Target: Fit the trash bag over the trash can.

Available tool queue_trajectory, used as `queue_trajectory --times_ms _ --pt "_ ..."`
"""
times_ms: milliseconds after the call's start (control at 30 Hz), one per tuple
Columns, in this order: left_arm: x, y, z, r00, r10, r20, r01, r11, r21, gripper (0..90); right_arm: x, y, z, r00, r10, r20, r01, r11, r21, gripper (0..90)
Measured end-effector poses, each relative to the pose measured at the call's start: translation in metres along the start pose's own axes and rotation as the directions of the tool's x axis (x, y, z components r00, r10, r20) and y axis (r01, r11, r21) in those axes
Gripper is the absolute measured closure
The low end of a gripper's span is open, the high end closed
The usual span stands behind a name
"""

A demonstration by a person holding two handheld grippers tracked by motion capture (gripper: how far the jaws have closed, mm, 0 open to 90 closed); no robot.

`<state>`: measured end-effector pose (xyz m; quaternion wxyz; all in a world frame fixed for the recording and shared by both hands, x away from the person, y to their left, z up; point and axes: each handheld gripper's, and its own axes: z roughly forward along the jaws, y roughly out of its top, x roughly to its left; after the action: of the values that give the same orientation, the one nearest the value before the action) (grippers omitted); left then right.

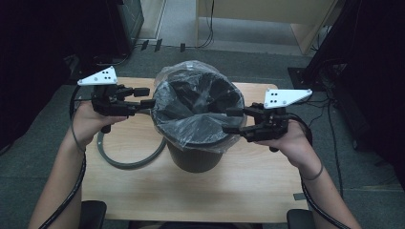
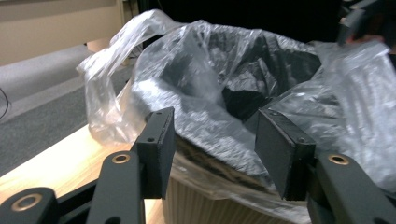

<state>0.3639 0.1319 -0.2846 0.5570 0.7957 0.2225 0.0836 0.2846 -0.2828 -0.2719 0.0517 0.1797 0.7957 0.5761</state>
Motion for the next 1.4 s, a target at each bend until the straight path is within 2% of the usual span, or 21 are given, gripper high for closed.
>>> queue_trajectory --times_ms 67,133,200,300,400,567,700,900,1067,1200,1333,1400 --pt "0.002 -0.001 0.001 1.0000 -0.005 -0.002 0.005 1.0000 0.003 46.2 0.003 -0.001 0.006 0.9998 -0.019 0.010 0.018 0.9995 0.027 50.8" --pt "0.003 -0.002 0.000 1.0000 -0.008 -0.002 0.008 1.0000 0.002 45.5 0.006 -0.002 0.010 0.9991 -0.042 0.009 0.042 0.9977 0.053 66.7" --pt "0.004 -0.003 0.000 0.9999 -0.010 -0.005 0.010 0.9999 -0.001 45.4 0.009 -0.003 0.011 0.9982 -0.060 0.007 0.060 0.9967 0.056 76.0" --pt "0.004 -0.003 -0.001 0.9999 -0.009 -0.008 0.009 0.9999 -0.004 45.1 0.017 -0.002 0.010 0.9956 -0.089 -0.028 0.091 0.9949 0.046 85.6" --pt "0.003 -0.004 -0.001 0.9999 -0.009 -0.009 0.009 0.9999 -0.007 45.1 0.024 -0.003 0.009 0.9924 -0.079 -0.094 0.083 0.9960 0.034 89.5" --pt "0.003 -0.004 -0.001 0.9999 -0.012 -0.006 0.012 0.9999 -0.008 45.1 0.030 -0.009 0.010 0.9874 -0.059 -0.147 0.068 0.9959 0.059 90.0" --pt "0.004 -0.004 0.000 0.9999 -0.015 0.000 0.015 0.9999 -0.007 45.0 0.032 -0.018 0.015 0.9837 -0.043 -0.175 0.061 0.9928 0.103 90.0" --pt "0.003 -0.003 0.003 0.9999 -0.009 0.005 0.009 1.0000 0.003 45.1 0.030 -0.027 0.024 0.9854 -0.041 -0.165 0.071 0.9810 0.181 90.0" --pt "0.003 -0.005 0.005 0.9999 -0.011 0.011 0.011 0.9999 -0.007 45.2 0.027 -0.037 0.038 0.9864 -0.045 -0.158 0.085 0.9614 0.262 90.0" --pt "0.004 -0.006 0.007 0.9996 -0.021 0.020 0.022 0.9997 -0.013 45.1 0.022 -0.044 0.043 0.9876 -0.029 -0.154 0.070 0.9596 0.273 90.0" --pt "0.004 -0.004 0.007 0.9997 -0.017 0.017 0.017 0.9999 -0.004 45.0 0.017 -0.050 0.046 0.9924 -0.058 -0.108 0.089 0.9497 0.300 90.0" --pt "0.003 -0.003 0.007 0.9999 -0.010 0.011 0.010 0.9999 0.004 44.9 0.016 -0.051 0.045 0.9925 -0.047 -0.113 0.077 0.9560 0.283 88.6"
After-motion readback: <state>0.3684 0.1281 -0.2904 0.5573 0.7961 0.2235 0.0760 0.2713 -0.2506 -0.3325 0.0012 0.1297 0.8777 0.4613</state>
